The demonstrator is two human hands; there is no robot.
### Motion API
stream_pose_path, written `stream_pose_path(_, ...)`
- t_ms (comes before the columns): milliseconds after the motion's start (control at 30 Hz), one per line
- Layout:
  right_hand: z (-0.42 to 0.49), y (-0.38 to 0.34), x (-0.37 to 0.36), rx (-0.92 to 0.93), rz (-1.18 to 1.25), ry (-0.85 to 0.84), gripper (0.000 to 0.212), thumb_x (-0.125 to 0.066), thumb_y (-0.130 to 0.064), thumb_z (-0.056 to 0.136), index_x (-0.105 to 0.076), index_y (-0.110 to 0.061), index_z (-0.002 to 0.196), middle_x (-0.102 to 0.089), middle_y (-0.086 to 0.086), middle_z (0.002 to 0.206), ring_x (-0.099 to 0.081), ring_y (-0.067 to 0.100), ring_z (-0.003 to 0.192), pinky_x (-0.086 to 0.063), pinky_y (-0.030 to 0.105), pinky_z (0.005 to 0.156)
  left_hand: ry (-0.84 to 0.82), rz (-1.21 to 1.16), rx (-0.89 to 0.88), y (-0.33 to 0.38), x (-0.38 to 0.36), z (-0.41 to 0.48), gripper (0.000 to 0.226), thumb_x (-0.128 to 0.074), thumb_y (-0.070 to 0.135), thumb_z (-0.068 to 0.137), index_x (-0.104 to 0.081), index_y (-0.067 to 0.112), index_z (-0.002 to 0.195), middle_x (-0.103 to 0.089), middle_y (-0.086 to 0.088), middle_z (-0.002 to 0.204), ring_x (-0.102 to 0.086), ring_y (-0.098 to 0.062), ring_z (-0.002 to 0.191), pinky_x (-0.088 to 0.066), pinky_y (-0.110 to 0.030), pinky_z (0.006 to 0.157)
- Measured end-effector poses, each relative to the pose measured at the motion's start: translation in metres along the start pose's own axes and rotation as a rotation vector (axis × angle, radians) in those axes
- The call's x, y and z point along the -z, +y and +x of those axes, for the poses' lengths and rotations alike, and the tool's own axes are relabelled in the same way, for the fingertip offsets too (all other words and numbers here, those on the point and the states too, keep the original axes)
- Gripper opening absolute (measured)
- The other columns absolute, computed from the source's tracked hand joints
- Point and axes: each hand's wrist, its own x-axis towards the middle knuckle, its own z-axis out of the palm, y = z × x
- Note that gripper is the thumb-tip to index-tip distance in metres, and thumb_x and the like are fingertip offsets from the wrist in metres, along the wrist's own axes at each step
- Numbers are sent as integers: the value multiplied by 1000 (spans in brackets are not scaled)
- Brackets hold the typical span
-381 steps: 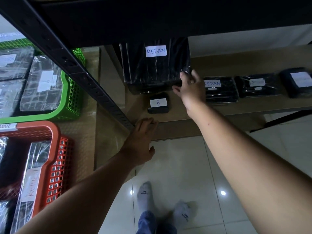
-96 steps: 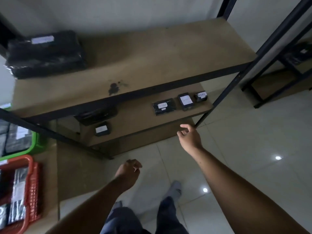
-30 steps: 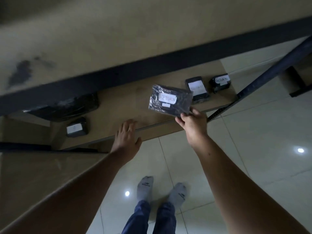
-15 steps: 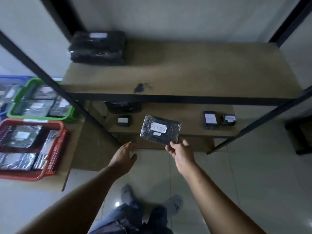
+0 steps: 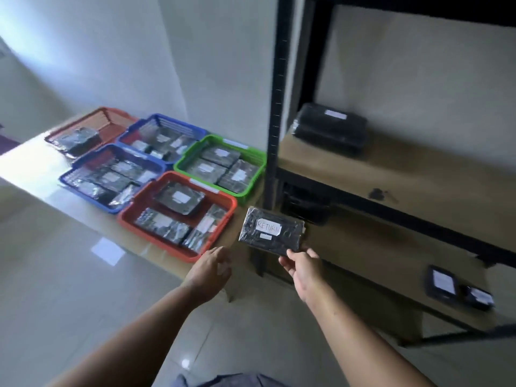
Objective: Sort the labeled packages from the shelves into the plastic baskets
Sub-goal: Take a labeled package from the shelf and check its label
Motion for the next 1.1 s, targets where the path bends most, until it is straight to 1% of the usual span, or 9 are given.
stream_pose_path(167,-21,57,-114,8,-1,-28,26,-58,17,96,-62,-8,99,-67,16,105,-64,23,78,-59,38,85,42,-8,-11,-93,74,-29,31,-67,31,88,-65,36,118,-63,21,111,-59,-4,105,-52,-29,94)
stream_pose_path(333,-38,106,-215,15,-46,-61,25,-58,17,95,-62,-5,105,-68,18,110,-65,24,78,-60,35,75,86,-5,22,-177,142,-59,35,-69,29,90,-64,33,124,-62,18,110,-56,-6,105,-52,-32,97)
stream_pose_path(467,-50,131,-283,40,-91,-97,27,-60,16,96,-62,-8,106,-69,12,111,-66,24,91,-61,36,81,162,-28,73,-229,186,-76,32,-69,31,93,-64,36,125,-60,20,111,-56,-4,111,-50,-27,101)
stream_pose_path(633,-46,149,-358,39,-160,-151,23,-59,16,95,-63,-6,100,-70,18,111,-67,25,82,-62,34,74,178,-54,126,-285,218,-80,34,-65,38,92,-60,42,126,-59,23,115,-56,-4,113,-53,-33,101)
stream_pose_path(733,-29,156,-401,32,-157,-172,23,-58,17,95,-62,-5,98,-68,16,103,-65,25,81,-61,35,75,184,-68,162,-314,238,-70,33,-67,35,95,-59,43,126,-58,23,116,-56,-3,113,-53,-33,100)
stream_pose_path(867,4,162,-464,31,-238,-217,26,-60,12,94,-65,-4,114,-74,17,101,-67,24,67,-58,36,68,180,-65,237,-354,280,-40,37,-70,31,97,-58,41,130,-60,22,114,-55,-3,112,-51,-28,98)
stream_pose_path(967,37,157,-520,100,-351,-258,24,-62,5,94,-70,-8,113,-77,17,101,-69,24,72,-58,37,69,179,-120,305,-381,332,-6,43,-68,23,98,-53,37,136,-62,18,118,-57,-4,112,-50,-25,95)
stream_pose_path(1033,53,147,-561,144,-455,-307,24,-63,0,94,-75,-12,111,-79,12,99,-71,23,77,-59,37,71,217,-284,391,-399,371,21,39,-56,22,98,-53,37,134,-64,12,121,-61,-9,112,-52,-29,94)
stream_pose_path(1100,65,134,-604,158,-527,-366,25,-62,-1,95,-77,-13,111,-79,10,97,-70,22,78,-58,35,68,298,-413,460,-415,412,48,40,-46,34,89,-55,42,126,-68,3,123,-64,-18,112,-54,-41,95)
